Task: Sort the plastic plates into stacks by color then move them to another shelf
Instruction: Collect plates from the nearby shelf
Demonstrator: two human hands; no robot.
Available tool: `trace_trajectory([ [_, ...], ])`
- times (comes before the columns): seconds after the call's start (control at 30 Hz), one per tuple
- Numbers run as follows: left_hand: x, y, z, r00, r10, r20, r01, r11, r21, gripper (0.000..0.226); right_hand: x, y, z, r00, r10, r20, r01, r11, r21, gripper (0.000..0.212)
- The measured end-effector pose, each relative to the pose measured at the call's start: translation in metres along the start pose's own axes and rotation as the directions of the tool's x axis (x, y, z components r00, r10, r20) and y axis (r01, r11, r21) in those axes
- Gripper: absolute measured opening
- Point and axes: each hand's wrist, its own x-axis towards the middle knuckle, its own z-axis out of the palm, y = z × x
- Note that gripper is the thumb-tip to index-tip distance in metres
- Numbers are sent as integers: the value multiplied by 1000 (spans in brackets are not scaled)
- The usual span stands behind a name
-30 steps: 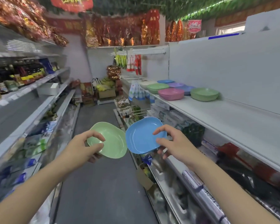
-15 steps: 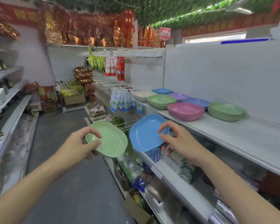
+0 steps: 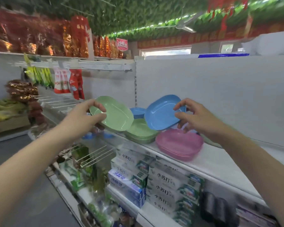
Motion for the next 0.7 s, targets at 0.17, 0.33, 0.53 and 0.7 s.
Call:
trace_trajectory([
  [0.17, 80, -12, 26, 999, 35, 36, -35, 999, 9, 11, 84, 16, -1, 1000, 25, -17, -27, 993, -114, 14],
  [0.33, 135, -36, 37, 997, 35, 69, -35, 999, 7, 12, 134, 31, 24, 998, 41, 47, -30, 978, -208, 15],
  [0.53, 200, -65, 38, 993, 39, 109, -36, 999, -24, 10, 192, 41, 62, 995, 101, 1, -98, 964, -247, 16],
  [0.7, 259, -95, 31, 988, 39, 147, -34, 999, -36, 9, 236, 50, 102, 969, 229, -97, -244, 953, -181, 15],
])
